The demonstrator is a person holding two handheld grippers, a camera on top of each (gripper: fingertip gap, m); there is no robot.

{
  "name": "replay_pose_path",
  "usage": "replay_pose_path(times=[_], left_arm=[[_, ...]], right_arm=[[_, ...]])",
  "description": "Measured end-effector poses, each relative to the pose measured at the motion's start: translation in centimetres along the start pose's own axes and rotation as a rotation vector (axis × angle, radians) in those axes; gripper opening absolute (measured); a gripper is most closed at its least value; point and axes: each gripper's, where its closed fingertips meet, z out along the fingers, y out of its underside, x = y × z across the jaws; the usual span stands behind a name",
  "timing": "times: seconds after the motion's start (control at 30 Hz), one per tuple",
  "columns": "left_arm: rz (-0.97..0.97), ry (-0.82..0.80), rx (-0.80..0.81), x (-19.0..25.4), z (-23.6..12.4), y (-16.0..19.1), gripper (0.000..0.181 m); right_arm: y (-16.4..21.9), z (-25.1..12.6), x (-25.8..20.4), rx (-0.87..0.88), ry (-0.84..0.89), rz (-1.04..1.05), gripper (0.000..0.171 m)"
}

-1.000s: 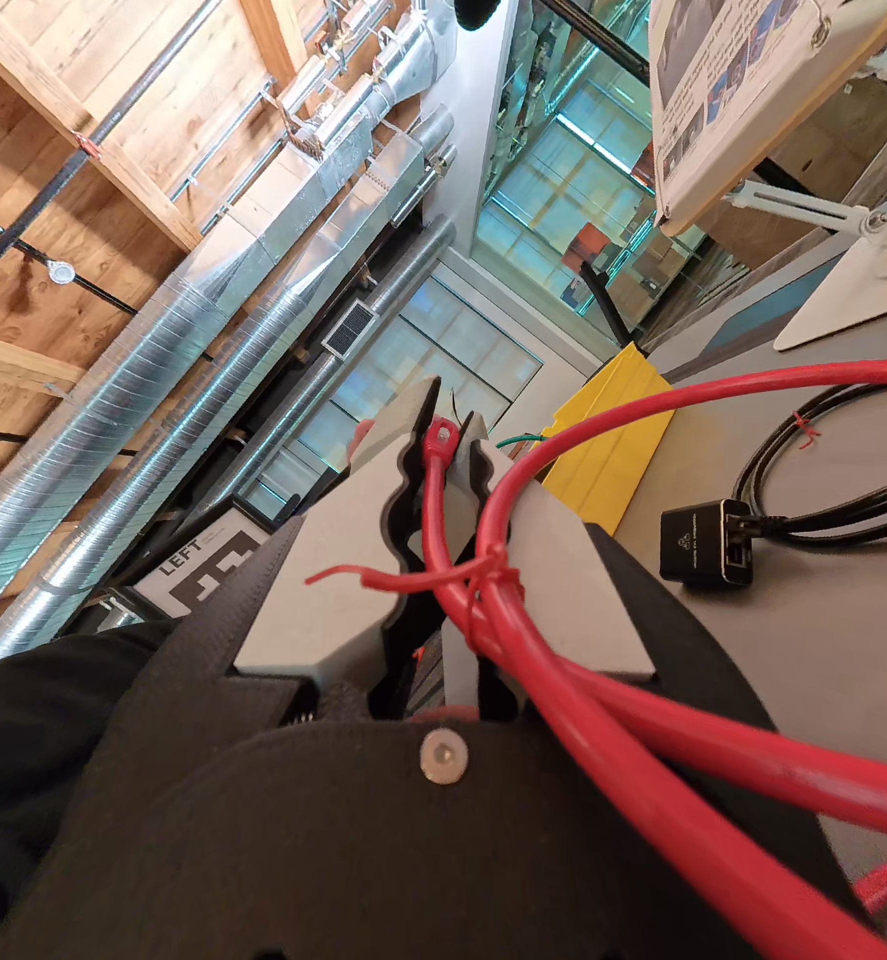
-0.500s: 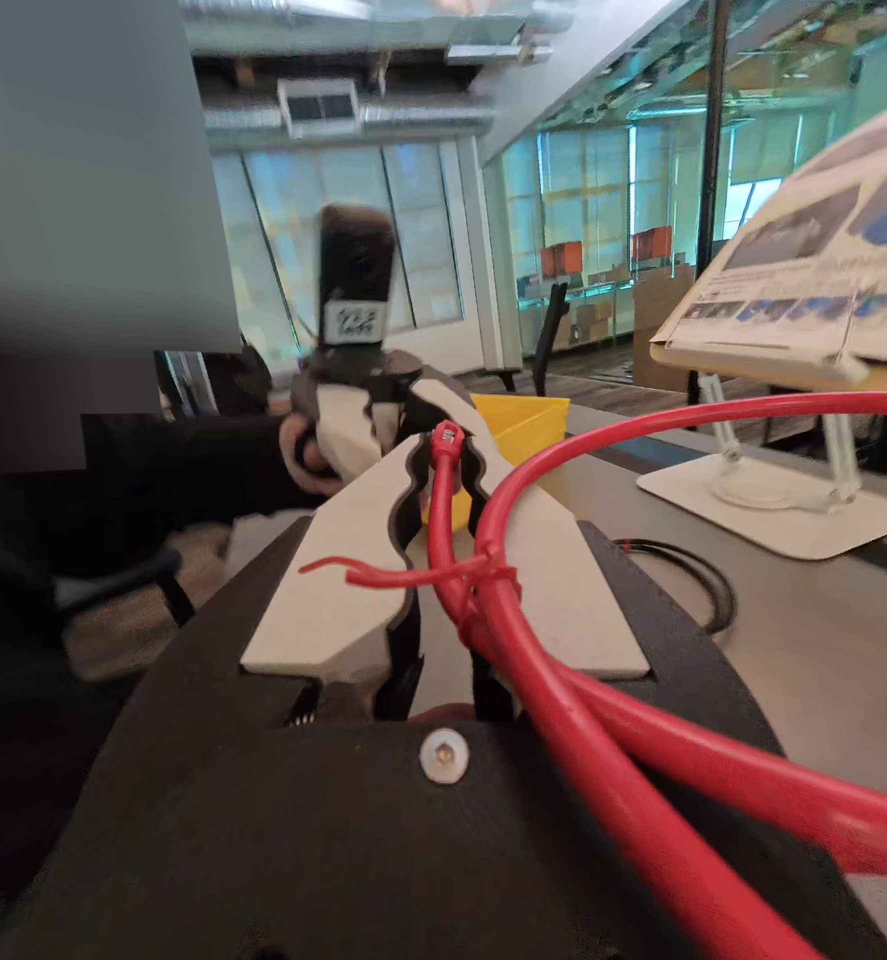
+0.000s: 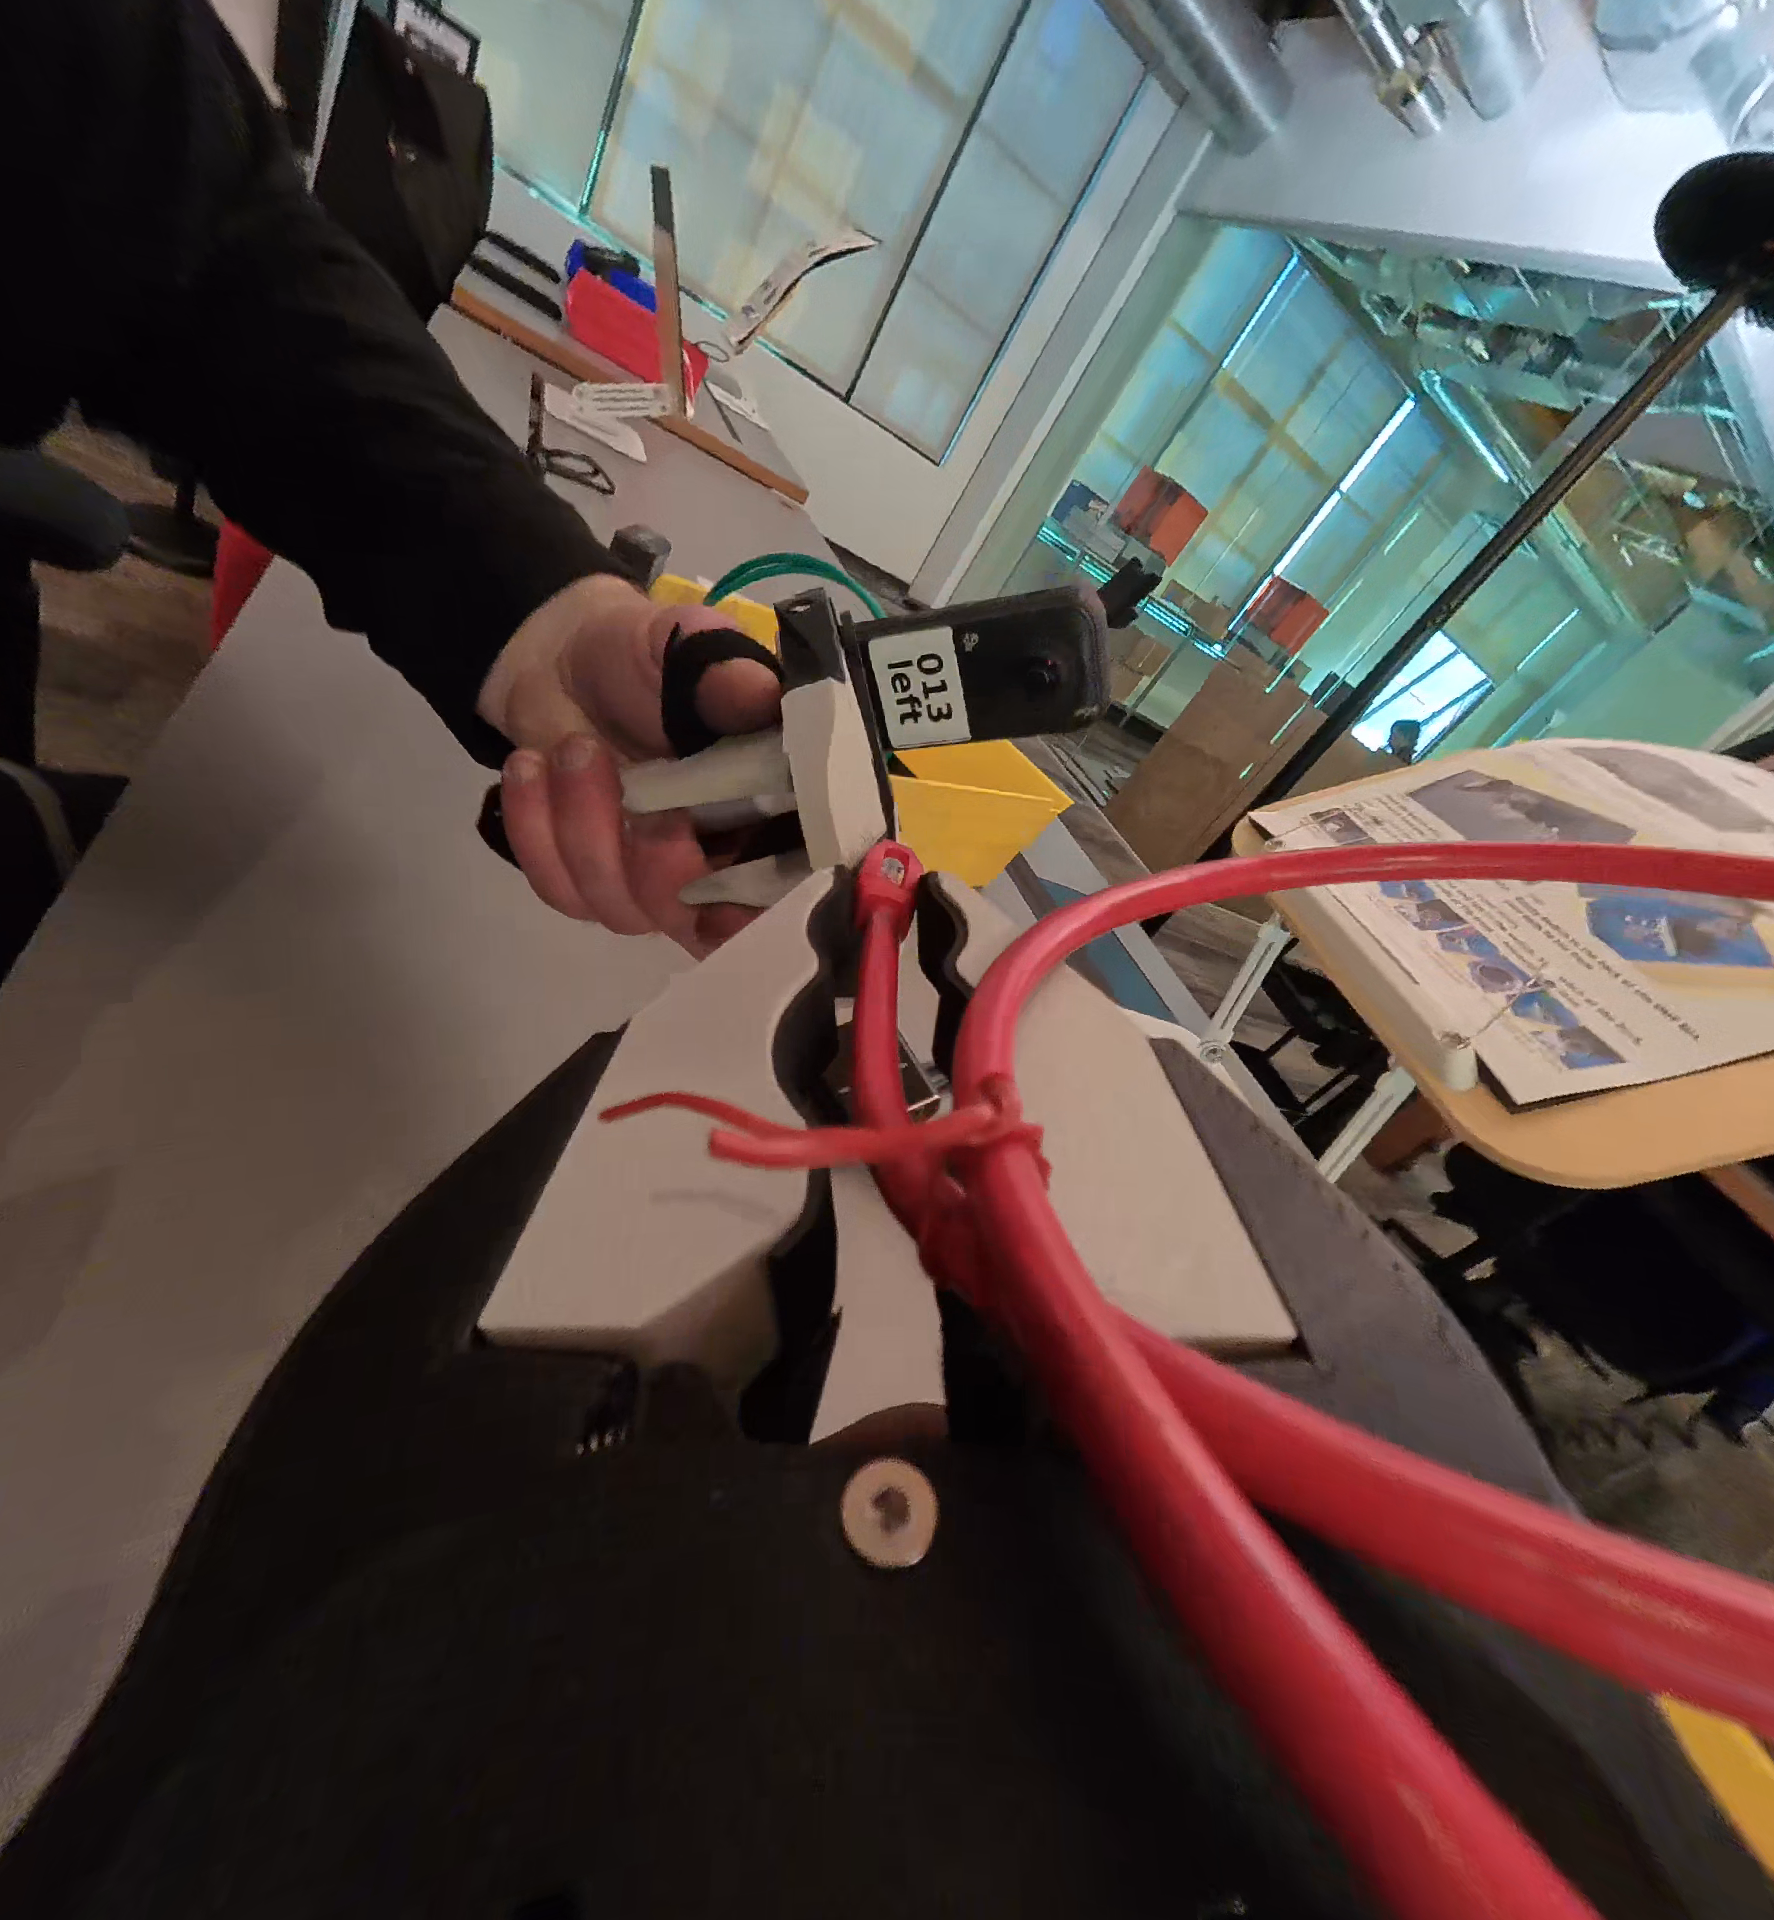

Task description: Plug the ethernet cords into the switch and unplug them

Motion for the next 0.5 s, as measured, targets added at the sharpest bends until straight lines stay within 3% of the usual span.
replay_pose_path(times=[0.2,0.5], left_arm=[[-0.048,0.118,0.088,1.5,-0.1,-0.1,0.023],[-0.03,0.094,0.081,1.5,0.5,1.5,0.014]], right_arm=[[-0.2,-0.3,-1.4,-0.021,-0.055,-0.118,0.01],[0.0,0.1,-3.0,-0.035,-0.096,-0.171,0.01]])
